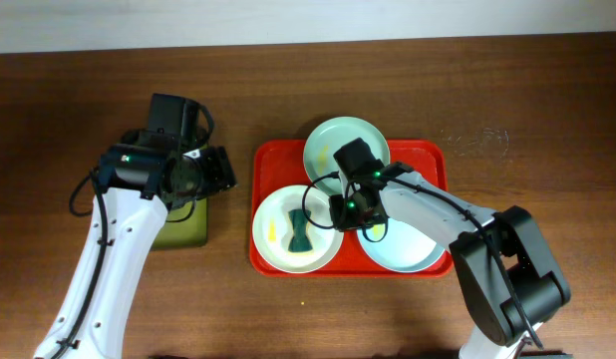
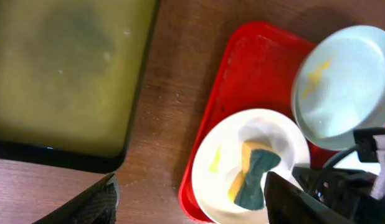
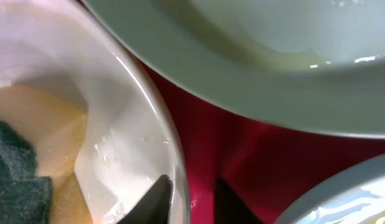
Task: Clean dirty plates on tray and stack at the side
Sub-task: 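Reach the right gripper to the white plate rim and grasp it, then scrub the white plate with the sponge in the left gripper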
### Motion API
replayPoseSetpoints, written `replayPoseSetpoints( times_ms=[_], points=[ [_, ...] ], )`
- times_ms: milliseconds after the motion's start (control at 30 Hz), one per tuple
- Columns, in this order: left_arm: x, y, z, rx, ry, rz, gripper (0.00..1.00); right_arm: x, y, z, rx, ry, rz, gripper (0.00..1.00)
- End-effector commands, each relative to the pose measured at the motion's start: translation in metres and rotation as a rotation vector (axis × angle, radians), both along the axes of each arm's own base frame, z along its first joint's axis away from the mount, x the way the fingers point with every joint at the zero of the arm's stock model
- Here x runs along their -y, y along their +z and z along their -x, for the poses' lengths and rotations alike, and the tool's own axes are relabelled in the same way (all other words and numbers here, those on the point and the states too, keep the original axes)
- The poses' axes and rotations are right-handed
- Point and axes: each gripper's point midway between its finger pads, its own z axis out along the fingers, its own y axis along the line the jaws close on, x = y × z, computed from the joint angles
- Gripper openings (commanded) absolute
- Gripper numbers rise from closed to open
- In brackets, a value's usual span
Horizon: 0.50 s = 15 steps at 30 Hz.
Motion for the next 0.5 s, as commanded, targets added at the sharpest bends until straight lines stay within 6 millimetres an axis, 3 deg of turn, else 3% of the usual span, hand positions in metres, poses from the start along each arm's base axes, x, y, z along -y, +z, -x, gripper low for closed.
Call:
replayPoseSetpoints(
  times_ms=[0,67,133,200,300,367,467],
  points=[
    [0.022,-0.014,0.008,-0.054,-0.125,0.054,0.71,-0.001,-0.006,0.005,-0.019,0.012,0.004,0.13],
    [0.031,-0.029,0.012,-0.088,-0.153,0.059,0.71,-0.002,-0.006,0.006,-0.020,0.013,0.002,0.08],
    [0.047,-0.051,0.017,-0.129,-0.200,0.067,0.64,-0.004,-0.005,0.007,-0.027,0.015,-0.013,0.04],
    [0.066,-0.071,0.023,-0.163,-0.248,0.099,0.57,-0.003,-0.005,0.007,-0.031,0.011,-0.019,0.04],
    [0.099,-0.099,0.031,-0.202,-0.360,0.146,0.56,-0.003,-0.005,0.006,-0.030,0.010,-0.019,0.04],
    [0.112,-0.110,0.036,-0.234,-0.400,0.163,0.55,-0.003,-0.005,0.006,-0.031,0.010,-0.019,0.04],
    [0.125,-0.130,0.047,-0.298,-0.439,0.146,0.45,-0.003,-0.005,0.006,-0.030,0.010,-0.019,0.04]
  ],
)
